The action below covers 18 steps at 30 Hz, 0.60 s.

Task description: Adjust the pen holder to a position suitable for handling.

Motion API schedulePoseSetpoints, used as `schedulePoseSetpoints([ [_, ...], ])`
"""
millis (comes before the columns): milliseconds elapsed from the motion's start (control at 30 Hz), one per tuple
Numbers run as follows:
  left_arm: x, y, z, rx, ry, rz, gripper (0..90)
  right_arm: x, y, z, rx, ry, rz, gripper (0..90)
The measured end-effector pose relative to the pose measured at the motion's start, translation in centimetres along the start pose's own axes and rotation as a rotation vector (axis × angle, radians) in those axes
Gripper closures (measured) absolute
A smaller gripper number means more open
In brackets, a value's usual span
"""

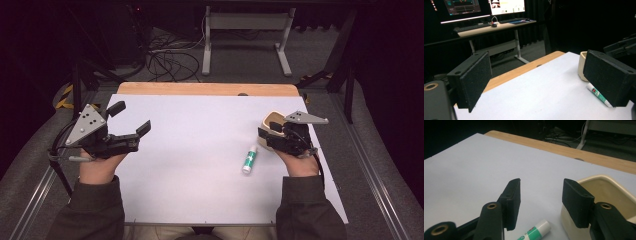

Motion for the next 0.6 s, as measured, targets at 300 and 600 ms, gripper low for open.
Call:
schedulePoseSetpoints([
  [300,0.1,-0.1,-0.1,0.006,0.009,-0.002,9.1,1.4,0.1,-1.5,0.018,0.094,0.029,52.6],
  [600,0.1,-0.2,-0.2,0.007,0.013,-0.005,9.1,2.6,-0.1,-3.0,0.040,0.182,0.020,55.3],
])
Point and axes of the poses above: each handheld gripper's, and its own axes: x roughly forward along the jaws, z roughly out of its top, y roughly to its left, the point moved 9 cm from there along x, roughly forward along the jaws, and after that the axes turned 3 degrees about z, right-handed, at the moved point
